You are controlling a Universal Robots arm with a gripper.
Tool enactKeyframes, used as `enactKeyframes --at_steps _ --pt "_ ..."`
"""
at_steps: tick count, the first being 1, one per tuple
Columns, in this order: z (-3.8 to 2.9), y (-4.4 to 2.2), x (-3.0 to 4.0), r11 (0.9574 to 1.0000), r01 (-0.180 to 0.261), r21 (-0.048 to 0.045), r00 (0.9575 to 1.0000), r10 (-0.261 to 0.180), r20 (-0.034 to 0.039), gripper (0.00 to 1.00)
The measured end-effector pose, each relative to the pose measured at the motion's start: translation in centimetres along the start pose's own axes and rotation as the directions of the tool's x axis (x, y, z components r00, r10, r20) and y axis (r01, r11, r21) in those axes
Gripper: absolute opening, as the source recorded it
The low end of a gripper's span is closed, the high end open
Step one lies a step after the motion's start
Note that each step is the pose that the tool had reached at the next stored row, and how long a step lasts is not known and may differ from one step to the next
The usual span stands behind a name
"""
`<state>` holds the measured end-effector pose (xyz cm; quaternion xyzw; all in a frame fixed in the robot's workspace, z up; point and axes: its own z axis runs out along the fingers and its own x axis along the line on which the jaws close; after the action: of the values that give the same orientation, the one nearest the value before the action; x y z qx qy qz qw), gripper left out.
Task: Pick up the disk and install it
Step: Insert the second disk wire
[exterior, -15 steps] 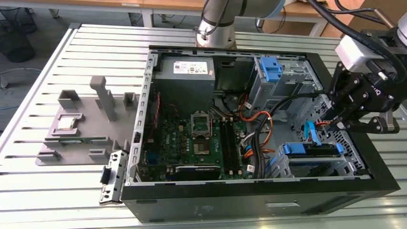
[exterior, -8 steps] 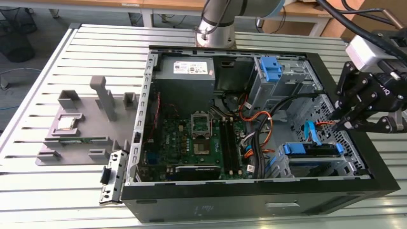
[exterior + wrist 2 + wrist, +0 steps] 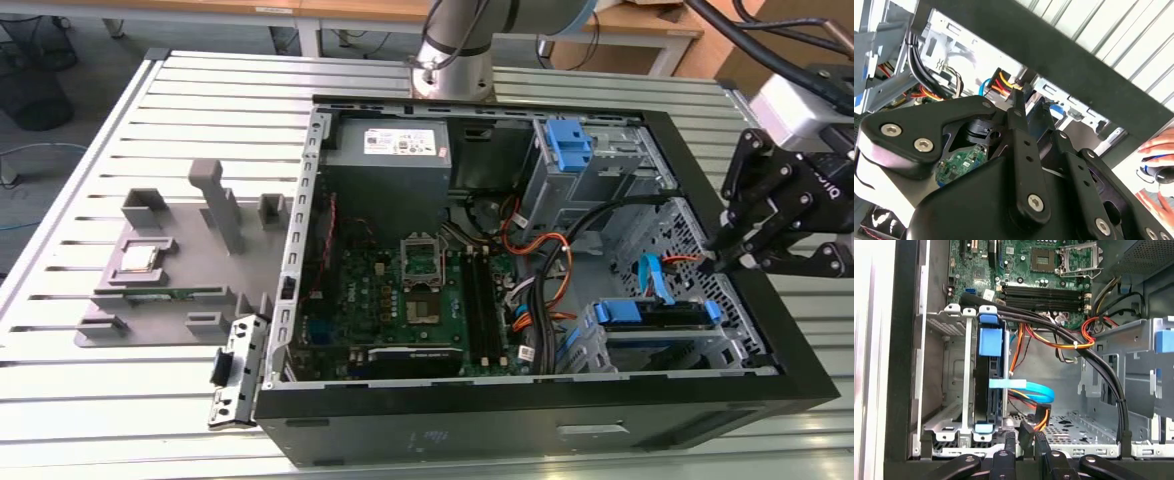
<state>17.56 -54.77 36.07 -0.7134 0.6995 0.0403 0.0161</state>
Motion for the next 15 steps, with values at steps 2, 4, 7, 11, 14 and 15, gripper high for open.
enactKeyframes --at_steps 2,4,7,11,14,15 --pt "0.07 -0.22 0.00 1.0000 0.000 0.0000 1.0000 0.000 0.0003 0.30" --pt "0.25 -0.24 0.02 1.0000 0.000 0.0000 1.0000 0.000 -0.0001 0.30" --pt "0.60 -0.26 0.05 1.0000 0.000 0.0000 1.0000 0.000 0.0000 0.30" --pt "0.87 -0.27 0.04 1.0000 0.000 0.0000 1.0000 0.000 0.0000 0.30" --pt "0.95 -0.27 0.05 1.0000 0.000 0.0000 1.0000 0.000 -0.0017 0.30" --pt "0.97 -0.27 0.05 1.0000 0.000 0.0000 1.0000 0.000 -0.0020 0.30"
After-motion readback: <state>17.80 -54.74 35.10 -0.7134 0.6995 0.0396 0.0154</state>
